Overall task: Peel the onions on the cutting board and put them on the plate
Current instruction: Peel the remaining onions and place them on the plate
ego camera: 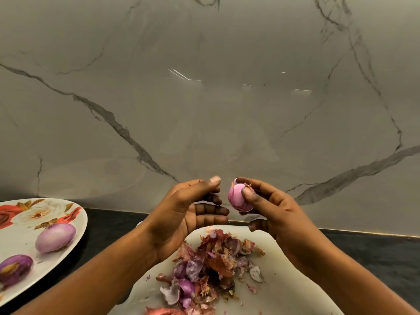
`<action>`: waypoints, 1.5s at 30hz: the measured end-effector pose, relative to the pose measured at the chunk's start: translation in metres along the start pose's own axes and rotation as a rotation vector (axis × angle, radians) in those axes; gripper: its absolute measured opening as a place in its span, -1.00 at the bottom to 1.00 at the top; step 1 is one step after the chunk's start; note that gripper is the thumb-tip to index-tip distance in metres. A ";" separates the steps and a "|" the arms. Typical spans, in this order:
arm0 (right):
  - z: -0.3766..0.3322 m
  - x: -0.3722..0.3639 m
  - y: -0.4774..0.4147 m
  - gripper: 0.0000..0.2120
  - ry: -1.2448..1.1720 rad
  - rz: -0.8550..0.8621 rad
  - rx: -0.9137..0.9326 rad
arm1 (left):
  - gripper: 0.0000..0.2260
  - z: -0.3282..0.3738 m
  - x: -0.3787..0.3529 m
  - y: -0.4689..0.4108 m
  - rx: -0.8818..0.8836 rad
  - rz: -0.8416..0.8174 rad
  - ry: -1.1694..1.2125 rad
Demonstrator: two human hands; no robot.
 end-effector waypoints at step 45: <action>-0.010 -0.010 0.011 -0.77 -0.358 -0.032 -0.347 | -0.79 -0.009 0.002 0.001 -0.681 -0.052 -0.909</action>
Point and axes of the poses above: each hand's wrist, its own y-axis away from the middle knuckle, its own x-axis out of the back of the hand, z = x × y, the point moved 2 cm from there along -y, towards the middle knuckle, and after that the axes turned 10 degrees about -y, right-handed, at the moved point
